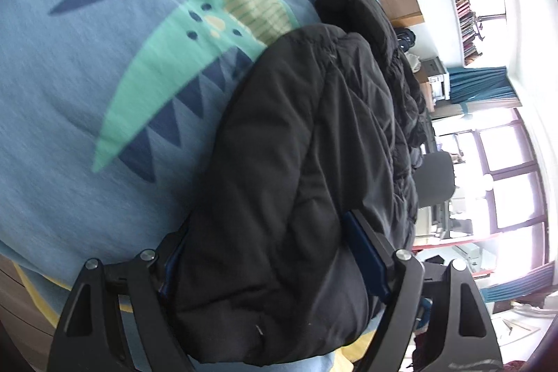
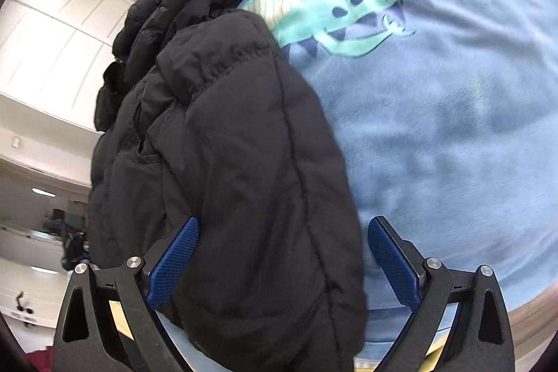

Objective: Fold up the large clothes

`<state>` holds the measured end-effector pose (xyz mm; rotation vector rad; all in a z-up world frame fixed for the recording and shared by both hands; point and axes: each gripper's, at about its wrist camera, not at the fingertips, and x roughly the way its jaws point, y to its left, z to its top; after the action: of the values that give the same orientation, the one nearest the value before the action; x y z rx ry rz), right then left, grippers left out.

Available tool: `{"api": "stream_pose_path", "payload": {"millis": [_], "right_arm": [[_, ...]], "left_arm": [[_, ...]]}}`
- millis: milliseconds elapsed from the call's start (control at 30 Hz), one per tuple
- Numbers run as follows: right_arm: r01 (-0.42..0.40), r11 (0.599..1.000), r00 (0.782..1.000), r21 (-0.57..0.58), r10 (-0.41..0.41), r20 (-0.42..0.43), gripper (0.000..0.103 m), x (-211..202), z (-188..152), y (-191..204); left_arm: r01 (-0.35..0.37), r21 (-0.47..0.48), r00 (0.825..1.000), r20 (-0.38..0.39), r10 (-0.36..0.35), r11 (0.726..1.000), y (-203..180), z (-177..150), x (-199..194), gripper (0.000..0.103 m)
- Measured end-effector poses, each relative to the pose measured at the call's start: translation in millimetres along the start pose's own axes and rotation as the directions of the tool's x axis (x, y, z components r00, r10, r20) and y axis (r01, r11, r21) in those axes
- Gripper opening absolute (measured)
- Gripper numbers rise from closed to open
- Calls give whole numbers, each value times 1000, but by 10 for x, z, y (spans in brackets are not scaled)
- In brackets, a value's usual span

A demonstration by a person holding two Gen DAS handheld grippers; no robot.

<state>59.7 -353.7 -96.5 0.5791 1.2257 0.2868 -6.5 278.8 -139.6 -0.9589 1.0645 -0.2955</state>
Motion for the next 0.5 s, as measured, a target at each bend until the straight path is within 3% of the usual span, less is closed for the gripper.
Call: {"api": "stream_pose_path", "payload": {"millis": [333, 433, 500], "right_arm": [[-95, 994, 995, -60, 92, -46, 96, 106, -79, 199], [-95, 994, 994, -50, 92, -58, 85, 121, -116, 193], [-95, 995, 994, -37, 93, -59, 72, 109, -142, 163]], "left_arm": [[110, -13, 994, -10, -110, 994, -40, -191, 68, 80], [136, -26, 991, -1, -136, 990, -36, -262, 103, 80], [148, -40, 989, -2, -149, 988, -40, -307, 141, 80]]}}
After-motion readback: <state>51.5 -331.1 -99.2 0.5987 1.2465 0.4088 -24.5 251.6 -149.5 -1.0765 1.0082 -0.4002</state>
